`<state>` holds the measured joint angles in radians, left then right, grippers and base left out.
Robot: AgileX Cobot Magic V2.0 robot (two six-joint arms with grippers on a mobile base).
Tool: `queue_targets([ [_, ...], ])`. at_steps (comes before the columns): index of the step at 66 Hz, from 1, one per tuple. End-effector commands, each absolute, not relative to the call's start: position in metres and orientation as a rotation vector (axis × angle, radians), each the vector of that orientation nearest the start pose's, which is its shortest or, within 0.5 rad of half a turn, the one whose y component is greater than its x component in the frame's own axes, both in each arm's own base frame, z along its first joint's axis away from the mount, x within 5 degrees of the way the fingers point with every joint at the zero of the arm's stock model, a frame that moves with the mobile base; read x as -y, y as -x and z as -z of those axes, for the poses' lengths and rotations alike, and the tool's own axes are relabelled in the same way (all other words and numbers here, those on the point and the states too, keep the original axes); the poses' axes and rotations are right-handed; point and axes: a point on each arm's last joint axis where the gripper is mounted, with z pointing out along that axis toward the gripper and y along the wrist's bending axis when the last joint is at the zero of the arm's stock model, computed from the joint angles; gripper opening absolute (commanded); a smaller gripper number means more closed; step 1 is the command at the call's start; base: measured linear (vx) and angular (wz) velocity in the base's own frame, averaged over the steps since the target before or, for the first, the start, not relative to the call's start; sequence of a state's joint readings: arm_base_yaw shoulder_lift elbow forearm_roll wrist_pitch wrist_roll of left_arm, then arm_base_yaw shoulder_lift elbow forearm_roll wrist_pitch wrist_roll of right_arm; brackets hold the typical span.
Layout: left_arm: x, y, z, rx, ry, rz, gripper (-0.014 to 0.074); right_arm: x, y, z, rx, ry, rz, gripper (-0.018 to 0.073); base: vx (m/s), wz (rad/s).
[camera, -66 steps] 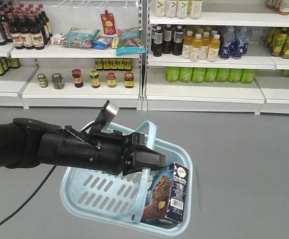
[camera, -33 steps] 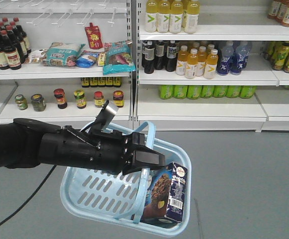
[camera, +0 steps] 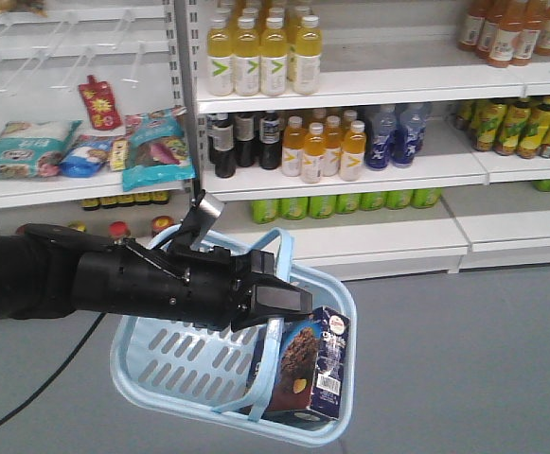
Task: Left arm holds basket, right arm returns cookies
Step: 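Drive toward the drink shelves holding the basket in the left gripper, then turn the base past the shelf end, keeping the basket held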
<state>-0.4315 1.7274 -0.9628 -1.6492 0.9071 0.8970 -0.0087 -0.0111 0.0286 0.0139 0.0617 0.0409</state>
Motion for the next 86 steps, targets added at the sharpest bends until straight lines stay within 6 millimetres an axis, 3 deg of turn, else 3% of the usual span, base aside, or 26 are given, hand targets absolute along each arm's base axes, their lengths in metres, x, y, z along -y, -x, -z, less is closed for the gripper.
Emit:
queue_targets([
  [1,0.2095,-0.2724,-0.26,-2.225,-0.205,1.764,-0.0003,0.0005,-0.0563,-0.1997,-1.497,-0.043,-0.03,-0.0003,0.37,-0.46],
  [86,0.2095,-0.2725,-0.26,-2.225,-0.204,1.765,-0.0003,0.0005,-0.0563,-0.1997,-1.497,-0.043,-0.03,-0.0003,0.26,-0.83],
])
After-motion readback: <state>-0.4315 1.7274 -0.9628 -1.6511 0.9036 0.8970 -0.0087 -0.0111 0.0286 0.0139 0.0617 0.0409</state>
